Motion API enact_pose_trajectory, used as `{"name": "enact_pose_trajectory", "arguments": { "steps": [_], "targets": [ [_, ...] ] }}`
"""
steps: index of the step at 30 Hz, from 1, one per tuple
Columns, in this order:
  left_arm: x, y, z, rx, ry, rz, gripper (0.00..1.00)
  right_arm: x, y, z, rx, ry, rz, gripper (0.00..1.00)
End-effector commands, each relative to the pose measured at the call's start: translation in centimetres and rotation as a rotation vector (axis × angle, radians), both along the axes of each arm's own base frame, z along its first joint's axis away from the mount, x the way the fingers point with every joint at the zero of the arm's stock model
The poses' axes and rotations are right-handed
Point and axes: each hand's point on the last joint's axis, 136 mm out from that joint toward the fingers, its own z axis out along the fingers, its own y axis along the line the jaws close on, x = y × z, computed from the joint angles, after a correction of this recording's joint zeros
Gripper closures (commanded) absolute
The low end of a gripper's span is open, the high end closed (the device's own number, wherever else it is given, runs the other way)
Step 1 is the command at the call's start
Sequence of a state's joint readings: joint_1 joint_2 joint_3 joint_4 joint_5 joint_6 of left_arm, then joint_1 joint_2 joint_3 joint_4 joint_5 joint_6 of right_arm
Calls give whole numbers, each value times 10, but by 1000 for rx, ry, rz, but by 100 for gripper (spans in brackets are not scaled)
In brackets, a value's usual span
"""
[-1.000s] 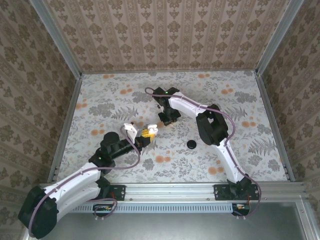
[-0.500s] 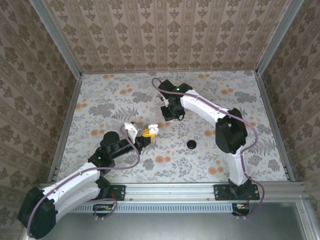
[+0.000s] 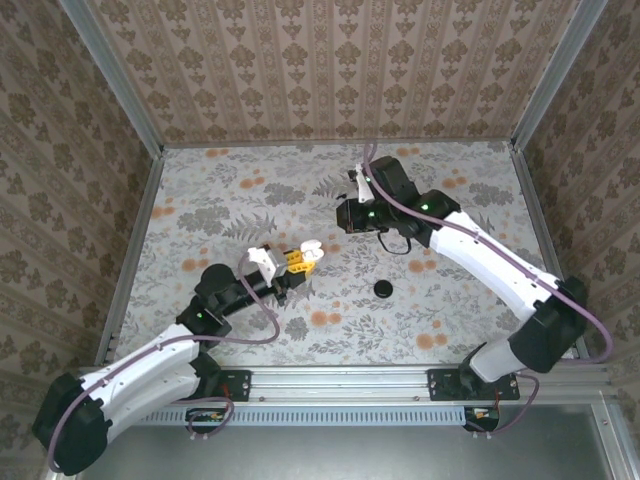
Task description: Insert wireless bluetooth earbuds into charging case
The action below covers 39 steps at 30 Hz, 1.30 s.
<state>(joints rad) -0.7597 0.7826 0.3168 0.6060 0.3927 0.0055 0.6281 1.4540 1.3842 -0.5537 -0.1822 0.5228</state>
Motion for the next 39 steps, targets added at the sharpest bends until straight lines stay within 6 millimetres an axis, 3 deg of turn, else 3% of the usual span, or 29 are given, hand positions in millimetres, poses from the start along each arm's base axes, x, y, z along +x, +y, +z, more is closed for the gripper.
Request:
{"name": "enact_pose_trajectory", "arguments": {
  "steps": [1, 9, 15, 26, 39],
  "targets": [
    [-3, -4, 50, -63, -195, -10, 100, -9, 11, 44, 195, -86, 32, 88],
    [-4, -20, 62, -21, -315, -24, 100, -32, 4, 90, 354, -225, 61, 89],
    [-2, -25, 63, -17, -363, -3, 100, -44, -3, 104, 405, -290, 76, 90],
    [10, -21, 60, -45, -294, 63, 100, -58, 3, 105, 483, -293, 97, 90],
    [24, -10, 46, -77, -186, 148, 100, -69, 28, 100, 501, -274, 164, 90]
  ]
}}
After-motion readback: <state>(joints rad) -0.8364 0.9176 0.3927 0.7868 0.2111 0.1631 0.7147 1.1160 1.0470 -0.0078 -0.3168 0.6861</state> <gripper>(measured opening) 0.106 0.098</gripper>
